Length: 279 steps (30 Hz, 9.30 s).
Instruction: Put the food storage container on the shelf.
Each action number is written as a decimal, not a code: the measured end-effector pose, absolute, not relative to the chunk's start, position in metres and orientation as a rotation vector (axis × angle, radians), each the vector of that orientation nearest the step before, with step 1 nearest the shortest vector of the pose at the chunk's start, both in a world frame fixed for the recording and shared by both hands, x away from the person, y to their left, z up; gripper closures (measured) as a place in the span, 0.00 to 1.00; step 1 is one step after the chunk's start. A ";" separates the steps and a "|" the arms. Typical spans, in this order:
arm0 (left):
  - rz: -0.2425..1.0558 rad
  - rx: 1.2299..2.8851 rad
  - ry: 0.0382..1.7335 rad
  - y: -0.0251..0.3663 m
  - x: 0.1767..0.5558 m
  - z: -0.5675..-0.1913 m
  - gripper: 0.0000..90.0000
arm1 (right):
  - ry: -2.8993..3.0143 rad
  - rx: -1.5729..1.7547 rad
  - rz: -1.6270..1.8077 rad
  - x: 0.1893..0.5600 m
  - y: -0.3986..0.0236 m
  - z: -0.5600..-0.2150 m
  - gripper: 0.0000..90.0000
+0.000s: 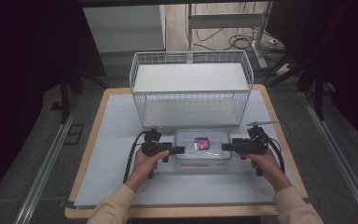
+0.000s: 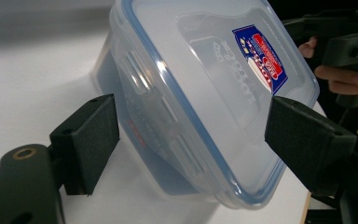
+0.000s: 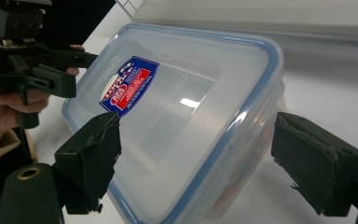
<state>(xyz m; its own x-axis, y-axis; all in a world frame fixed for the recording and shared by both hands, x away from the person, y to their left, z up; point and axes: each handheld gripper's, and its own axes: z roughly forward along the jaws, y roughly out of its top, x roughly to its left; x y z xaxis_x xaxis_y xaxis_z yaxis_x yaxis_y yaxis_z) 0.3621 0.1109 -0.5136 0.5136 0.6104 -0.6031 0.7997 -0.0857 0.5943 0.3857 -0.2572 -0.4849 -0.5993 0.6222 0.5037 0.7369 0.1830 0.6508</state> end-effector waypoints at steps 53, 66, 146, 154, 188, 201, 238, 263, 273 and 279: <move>-0.177 1.717 1.100 0.116 0.321 -0.499 0.54 | -2.160 -1.369 -1.434 0.355 -0.275 -0.482 0.59; -0.118 1.713 1.047 0.122 0.313 -0.479 0.54 | -2.235 -1.319 -1.527 0.345 -0.269 -0.456 0.59; 0.089 1.648 0.930 0.157 0.372 -0.335 0.54 | -2.344 -1.149 -1.807 0.405 -0.232 -0.317 0.59; 0.100 1.634 0.924 0.161 0.381 -0.325 0.54 | -2.362 -1.132 -1.812 0.415 -0.228 -0.304 0.59; 0.034 1.651 0.973 0.169 0.483 -0.317 0.54 | -2.309 -1.252 -1.716 0.511 -0.220 -0.293 0.58; -0.064 1.595 1.092 0.171 0.505 -0.317 0.53 | -2.176 -1.401 -1.676 0.537 -0.216 -0.294 0.56; 0.061 1.608 1.134 0.162 0.476 -0.309 0.20 | -2.318 -1.425 -1.760 0.495 -0.239 -0.297 0.37; 0.150 1.759 0.969 0.158 0.340 -0.405 0.21 | -2.544 -1.150 -1.725 0.370 -0.275 -0.408 0.26; 0.104 1.809 0.937 0.162 0.297 -0.450 0.21 | -2.661 -1.154 -1.533 0.337 -0.270 -0.469 0.25; 0.122 1.816 0.977 0.165 0.297 -0.460 0.21 | -2.644 -1.141 -1.544 0.335 -0.268 -0.474 0.25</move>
